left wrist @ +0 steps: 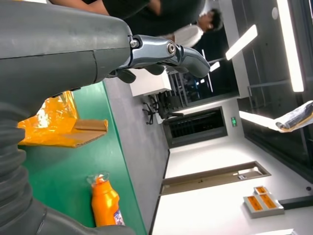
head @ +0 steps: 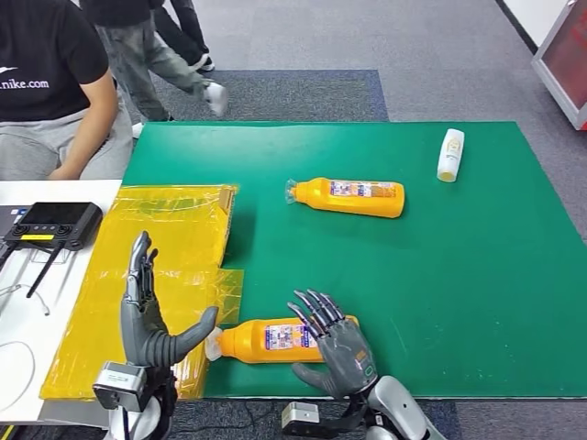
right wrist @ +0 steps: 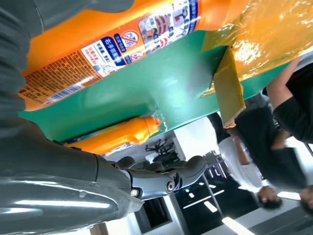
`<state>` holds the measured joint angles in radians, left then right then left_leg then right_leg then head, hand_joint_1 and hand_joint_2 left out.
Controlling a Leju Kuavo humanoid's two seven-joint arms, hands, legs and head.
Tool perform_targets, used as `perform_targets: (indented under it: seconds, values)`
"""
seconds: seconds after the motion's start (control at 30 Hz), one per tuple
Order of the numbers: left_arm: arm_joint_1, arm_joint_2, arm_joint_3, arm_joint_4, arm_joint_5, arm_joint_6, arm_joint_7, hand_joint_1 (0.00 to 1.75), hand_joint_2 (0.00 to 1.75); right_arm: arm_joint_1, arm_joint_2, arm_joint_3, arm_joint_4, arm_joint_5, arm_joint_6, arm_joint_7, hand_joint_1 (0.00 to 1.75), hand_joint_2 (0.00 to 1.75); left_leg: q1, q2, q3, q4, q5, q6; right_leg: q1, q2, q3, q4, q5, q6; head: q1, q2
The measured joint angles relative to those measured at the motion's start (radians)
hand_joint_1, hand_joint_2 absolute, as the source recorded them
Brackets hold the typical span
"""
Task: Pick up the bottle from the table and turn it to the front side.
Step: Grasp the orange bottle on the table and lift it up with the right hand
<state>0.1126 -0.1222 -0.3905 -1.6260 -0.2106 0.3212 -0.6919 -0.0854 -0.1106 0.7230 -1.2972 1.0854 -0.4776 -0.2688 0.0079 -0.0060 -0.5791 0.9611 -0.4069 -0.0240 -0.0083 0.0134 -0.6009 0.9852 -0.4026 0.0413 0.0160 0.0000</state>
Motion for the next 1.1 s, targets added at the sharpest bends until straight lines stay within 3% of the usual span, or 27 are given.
perform_targets:
  seconds: [0.47, 0.77, 1.1]
  values:
    - [-0.016, 0.001, -0.003, 0.000, 0.036, 0.004, 0.000, 0.00, 1.75, -0.033, -0.031, -0.018, 0.074, -0.052, 0.130, -0.026, 0.00, 1.75, 0.000, 0.000, 0.000, 0.000, 0.000, 0.000, 0.000, 0.000, 0.000, 0.000, 0.000, 0.000, 0.000, 0.000]
    - [-0.028, 0.005, -0.011, 0.000, 0.065, 0.022, 0.000, 0.00, 1.75, -0.065, -0.037, -0.030, 0.148, -0.088, 0.143, -0.070, 0.00, 1.75, 0.000, 0.000, 0.000, 0.000, 0.000, 0.000, 0.000, 0.000, 0.000, 0.000, 0.000, 0.000, 0.000, 0.000]
    - [-0.035, 0.014, -0.014, 0.000, 0.072, 0.039, 0.000, 0.00, 1.75, -0.119, -0.037, -0.018, 0.182, -0.042, 0.195, -0.035, 0.00, 1.75, 0.000, 0.000, 0.001, 0.000, 0.001, 0.001, 0.000, 0.000, 0.001, 0.000, 0.002, 0.000, 0.000, 0.000]
